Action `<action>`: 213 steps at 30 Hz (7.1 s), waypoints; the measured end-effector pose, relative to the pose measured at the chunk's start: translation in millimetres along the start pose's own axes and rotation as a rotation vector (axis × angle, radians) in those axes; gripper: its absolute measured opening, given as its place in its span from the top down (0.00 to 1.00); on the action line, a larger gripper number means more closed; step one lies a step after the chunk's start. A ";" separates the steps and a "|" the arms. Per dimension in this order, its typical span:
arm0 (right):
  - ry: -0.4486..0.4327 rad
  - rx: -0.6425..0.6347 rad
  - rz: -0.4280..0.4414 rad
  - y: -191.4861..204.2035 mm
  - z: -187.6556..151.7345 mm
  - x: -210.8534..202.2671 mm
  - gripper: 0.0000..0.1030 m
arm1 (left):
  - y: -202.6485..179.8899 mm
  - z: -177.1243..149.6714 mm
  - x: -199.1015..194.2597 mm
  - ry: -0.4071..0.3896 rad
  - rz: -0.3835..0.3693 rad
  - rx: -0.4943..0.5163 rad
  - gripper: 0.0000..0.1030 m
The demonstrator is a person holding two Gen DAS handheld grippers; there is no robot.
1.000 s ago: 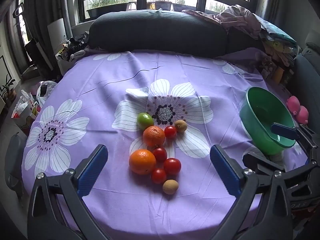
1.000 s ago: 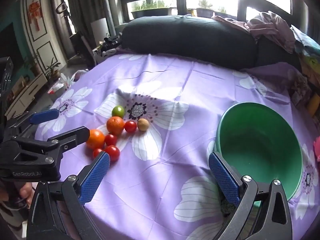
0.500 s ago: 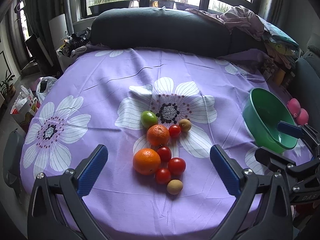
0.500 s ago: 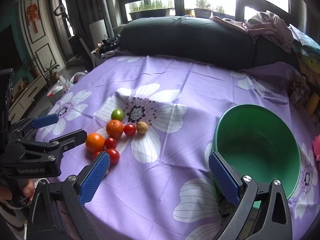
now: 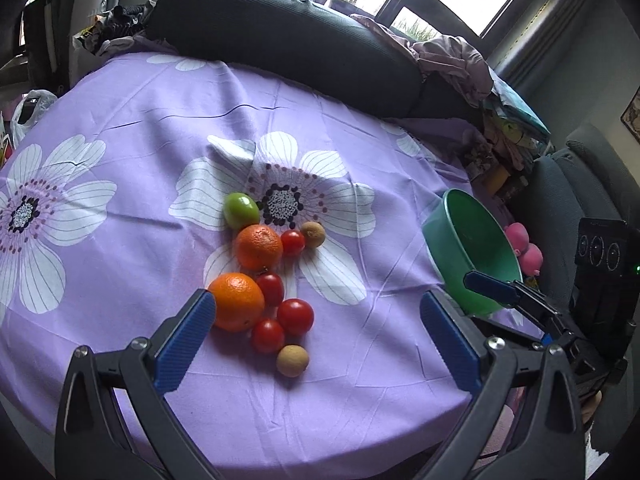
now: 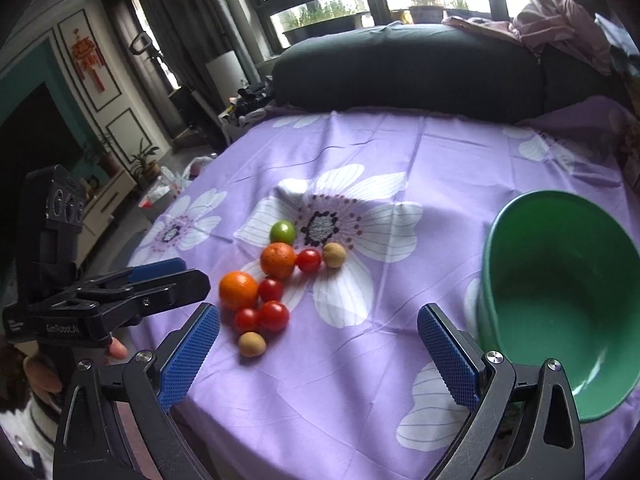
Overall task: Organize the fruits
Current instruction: 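Move the right gripper toward the large orange in the fruit cluster, then close the right gripper on the large orange and lift it, then carry the orange into the green bowl and open the right gripper, then grasp a red cherry tomato with the right gripper, then carry the cherry tomato into the green bowl and release it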
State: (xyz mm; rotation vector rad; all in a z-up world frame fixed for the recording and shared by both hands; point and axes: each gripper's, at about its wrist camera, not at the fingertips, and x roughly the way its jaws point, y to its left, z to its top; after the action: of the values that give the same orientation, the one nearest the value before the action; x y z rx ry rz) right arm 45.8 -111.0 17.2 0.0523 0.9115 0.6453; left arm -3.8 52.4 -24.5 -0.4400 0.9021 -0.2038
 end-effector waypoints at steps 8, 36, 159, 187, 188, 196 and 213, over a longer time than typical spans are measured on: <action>0.114 -0.009 0.146 16.2 -26.8 41.9 0.09 | 26.7 -14.5 1.4 0.165 0.082 0.000 0.04; 0.253 -0.226 0.148 78.0 7.2 136.7 0.40 | 64.8 6.4 36.1 0.156 -0.006 0.008 0.49; 0.241 -0.043 0.055 28.0 -9.9 124.6 0.54 | 30.2 -4.7 32.4 0.065 0.212 0.542 0.36; 0.225 -0.067 0.058 24.6 -10.8 126.7 0.67 | 32.0 -7.0 58.3 0.191 0.126 0.447 0.74; 0.216 -0.061 0.065 24.4 -11.2 123.6 0.67 | 28.9 -6.6 57.1 0.186 0.123 0.448 0.73; 0.121 -0.021 0.053 13.8 -12.3 79.3 0.67 | -3.9 -5.6 48.3 0.150 0.123 0.457 0.73; -0.161 0.150 -0.212 -75.4 -18.5 -57.3 0.67 | -142.2 14.8 68.3 0.048 -0.034 0.586 0.74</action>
State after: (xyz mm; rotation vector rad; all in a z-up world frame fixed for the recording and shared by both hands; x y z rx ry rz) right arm 44.3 -207.2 23.6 0.1382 0.7954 0.3693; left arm 51.1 -94.3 -0.9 0.0948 0.8361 -0.4947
